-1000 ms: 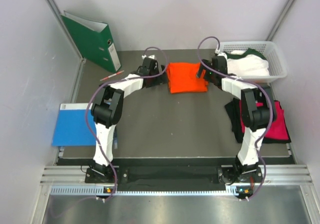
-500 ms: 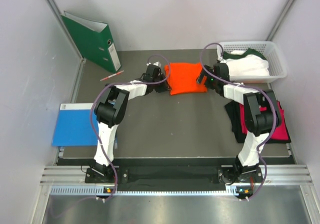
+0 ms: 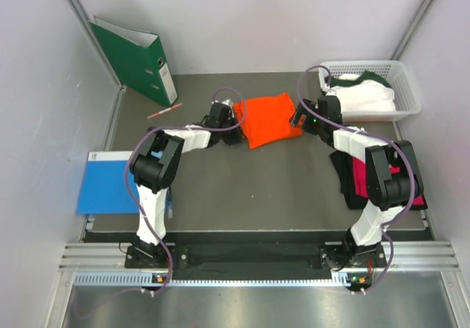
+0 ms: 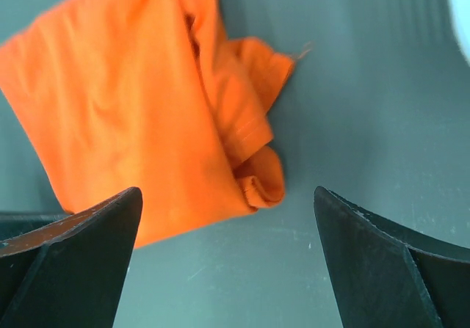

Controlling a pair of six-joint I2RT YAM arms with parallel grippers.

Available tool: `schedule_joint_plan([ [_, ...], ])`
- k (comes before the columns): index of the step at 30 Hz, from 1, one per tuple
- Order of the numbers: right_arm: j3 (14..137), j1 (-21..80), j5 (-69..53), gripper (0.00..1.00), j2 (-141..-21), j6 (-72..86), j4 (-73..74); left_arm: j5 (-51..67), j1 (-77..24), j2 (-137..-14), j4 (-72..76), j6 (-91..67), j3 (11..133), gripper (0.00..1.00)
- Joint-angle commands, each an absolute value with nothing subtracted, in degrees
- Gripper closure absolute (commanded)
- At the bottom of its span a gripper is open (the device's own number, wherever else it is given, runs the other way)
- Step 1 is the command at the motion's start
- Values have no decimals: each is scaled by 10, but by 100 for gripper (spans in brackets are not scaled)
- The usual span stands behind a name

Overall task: Fold and stack the t-shirts
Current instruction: Smooth out wrinkles on the folded tshirt

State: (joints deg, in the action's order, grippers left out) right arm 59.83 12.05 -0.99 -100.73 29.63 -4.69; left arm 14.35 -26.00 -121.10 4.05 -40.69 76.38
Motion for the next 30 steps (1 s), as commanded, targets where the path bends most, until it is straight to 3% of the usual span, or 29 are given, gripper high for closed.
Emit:
schedule_joint_plan([
  [1,583,119,-12,0,-959,287,-66,135,-263,-1156,-18,-385,690,100],
  [14,570,119,-40,0,-989,289,-94,8,-262,-1027,-115,-316,597,100],
  [15,571,120,-42,3,-994,289,-101,-16,-261,-1017,-120,-313,597,100],
  [16,575,123,-43,18,-1001,289,-106,-24,-262,-1008,-124,-309,600,100],
  [17,578,125,-41,34,-1016,289,-107,-33,-261,-992,-129,-308,604,91],
  [18,587,126,-40,48,-1026,290,-106,-46,-262,-985,-134,-307,607,70],
  [19,591,127,-35,74,-1034,292,-104,-55,-262,-973,-143,-308,617,48],
  [20,597,128,-35,86,-1052,293,-101,-67,-262,-966,-147,-310,620,26],
  [21,609,129,-36,95,-1061,293,-98,-73,-261,-960,-146,-310,620,20],
  [22,614,134,-26,100,-1070,294,-94,-78,-261,-950,-143,-303,622,18],
  [26,641,148,-17,100,-1113,289,-73,-108,-261,-938,-145,-296,631,3],
  [30,656,170,-6,100,-1136,287,-71,-139,-255,-946,-135,-291,647,2],
])
